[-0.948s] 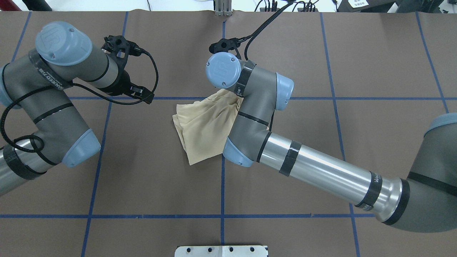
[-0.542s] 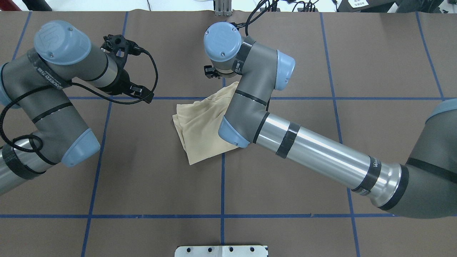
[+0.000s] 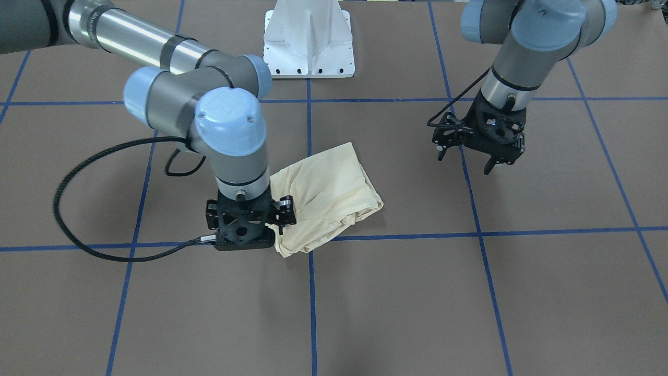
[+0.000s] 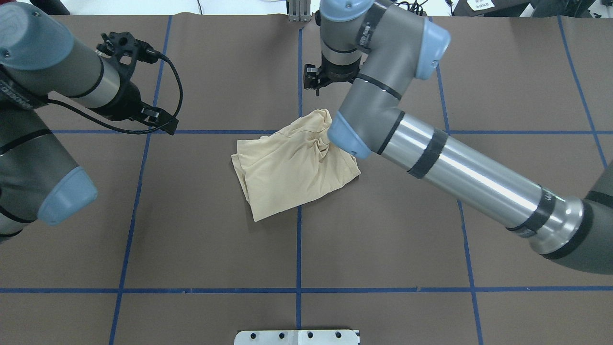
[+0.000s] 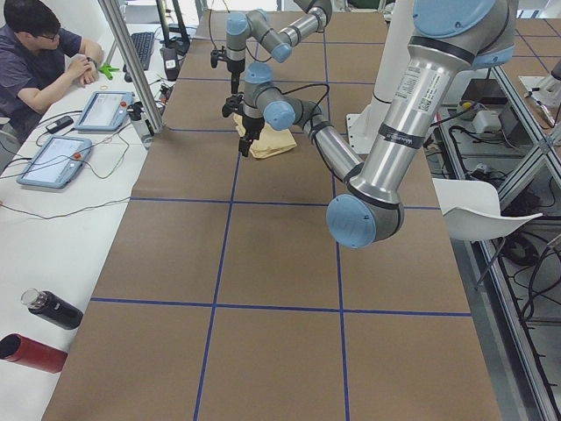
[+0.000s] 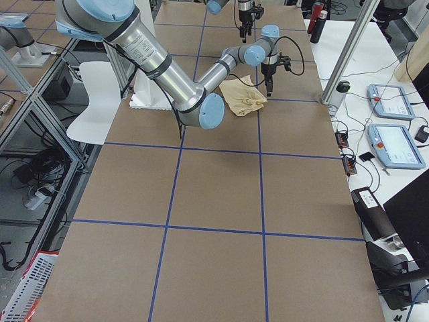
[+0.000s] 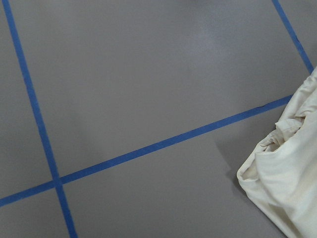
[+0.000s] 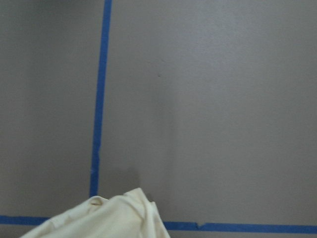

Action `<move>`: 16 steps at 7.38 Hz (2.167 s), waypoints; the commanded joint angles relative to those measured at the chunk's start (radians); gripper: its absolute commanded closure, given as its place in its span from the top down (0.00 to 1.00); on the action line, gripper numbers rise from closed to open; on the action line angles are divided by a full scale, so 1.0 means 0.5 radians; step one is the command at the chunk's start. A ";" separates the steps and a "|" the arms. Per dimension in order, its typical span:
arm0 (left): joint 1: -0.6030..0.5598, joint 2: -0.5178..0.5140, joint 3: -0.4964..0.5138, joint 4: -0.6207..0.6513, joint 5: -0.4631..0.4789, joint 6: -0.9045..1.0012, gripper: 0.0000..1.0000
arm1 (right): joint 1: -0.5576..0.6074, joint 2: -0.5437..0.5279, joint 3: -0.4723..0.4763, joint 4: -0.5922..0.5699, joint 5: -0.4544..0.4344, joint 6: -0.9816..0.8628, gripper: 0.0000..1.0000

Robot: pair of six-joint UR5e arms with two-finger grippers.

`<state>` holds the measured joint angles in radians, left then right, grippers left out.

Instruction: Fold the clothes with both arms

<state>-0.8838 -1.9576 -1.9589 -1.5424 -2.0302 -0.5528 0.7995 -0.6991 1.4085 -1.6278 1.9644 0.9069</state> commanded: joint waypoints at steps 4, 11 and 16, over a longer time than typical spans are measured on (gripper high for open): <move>-0.863 0.588 -0.144 0.152 -0.249 1.287 1.00 | 0.743 -0.981 0.735 -0.267 0.393 -1.218 1.00; -1.478 0.998 0.285 0.176 -0.534 1.465 1.00 | 1.638 -1.909 0.684 -0.269 0.554 -2.425 1.00; -1.469 0.974 0.534 0.072 -0.720 1.468 1.00 | 1.638 -1.909 0.693 -0.266 0.560 -2.249 1.00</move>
<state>-1.6195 -1.4439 -1.6885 -1.5064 -2.3932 0.1851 1.6183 -1.6533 1.7548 -1.7610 2.2446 -0.2197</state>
